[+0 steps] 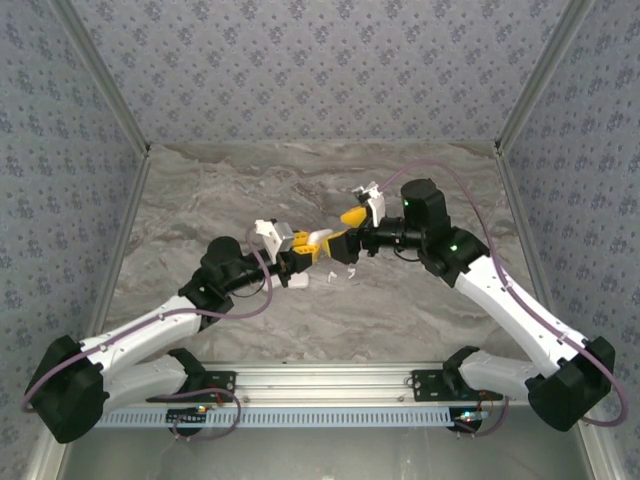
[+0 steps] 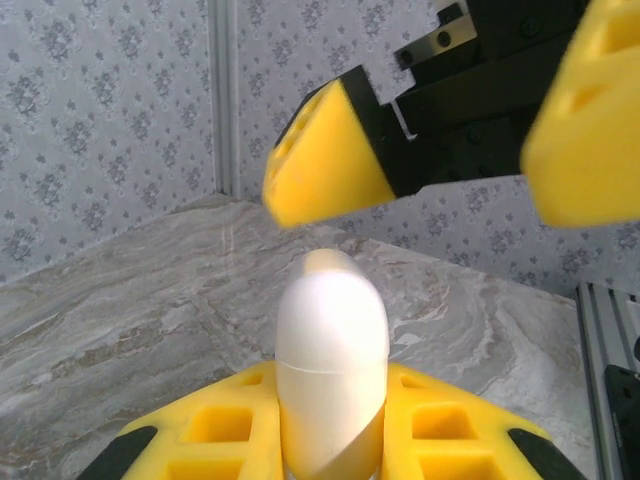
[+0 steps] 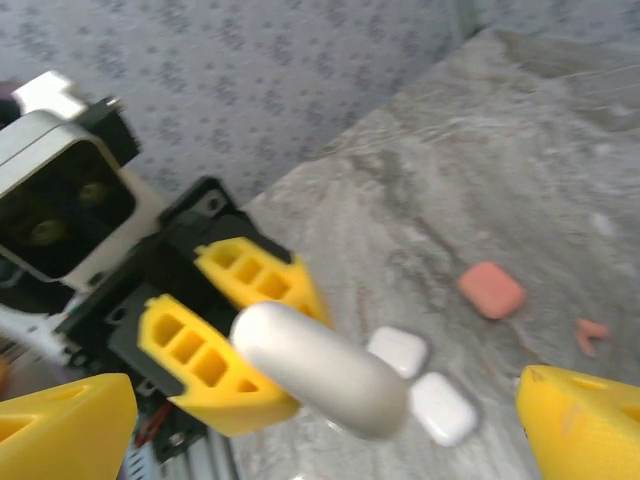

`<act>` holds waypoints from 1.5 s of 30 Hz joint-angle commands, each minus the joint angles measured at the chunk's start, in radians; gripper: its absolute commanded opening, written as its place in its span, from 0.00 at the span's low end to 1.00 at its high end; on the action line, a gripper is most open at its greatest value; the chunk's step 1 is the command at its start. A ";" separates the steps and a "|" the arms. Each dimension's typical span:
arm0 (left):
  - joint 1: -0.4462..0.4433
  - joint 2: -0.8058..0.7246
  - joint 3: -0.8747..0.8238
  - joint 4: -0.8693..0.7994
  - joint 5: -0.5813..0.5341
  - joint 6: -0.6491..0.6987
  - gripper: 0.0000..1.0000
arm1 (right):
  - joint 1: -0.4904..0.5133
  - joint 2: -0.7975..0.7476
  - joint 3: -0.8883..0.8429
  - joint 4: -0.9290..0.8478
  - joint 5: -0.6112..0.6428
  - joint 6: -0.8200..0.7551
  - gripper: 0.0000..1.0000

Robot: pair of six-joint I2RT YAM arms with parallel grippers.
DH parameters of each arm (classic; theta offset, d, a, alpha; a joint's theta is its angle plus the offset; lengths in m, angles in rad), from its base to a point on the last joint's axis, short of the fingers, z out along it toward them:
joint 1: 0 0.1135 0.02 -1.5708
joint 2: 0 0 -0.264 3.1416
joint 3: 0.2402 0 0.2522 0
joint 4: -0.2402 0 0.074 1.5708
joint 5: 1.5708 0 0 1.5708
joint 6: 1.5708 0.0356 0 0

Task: Insert the wireless bluetooth earbuds into the charging case

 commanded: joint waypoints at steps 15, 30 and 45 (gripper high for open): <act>0.347 0.330 0.315 -0.405 0.053 -0.216 0.00 | -0.285 -0.211 -0.296 0.143 0.167 0.317 1.00; 0.475 0.859 0.697 -0.704 0.097 -0.305 0.00 | -0.283 -0.207 -0.310 0.037 0.228 0.290 1.00; 0.505 1.010 0.763 -0.728 0.084 -0.317 0.28 | -0.280 -0.198 -0.300 -0.016 0.280 0.247 1.00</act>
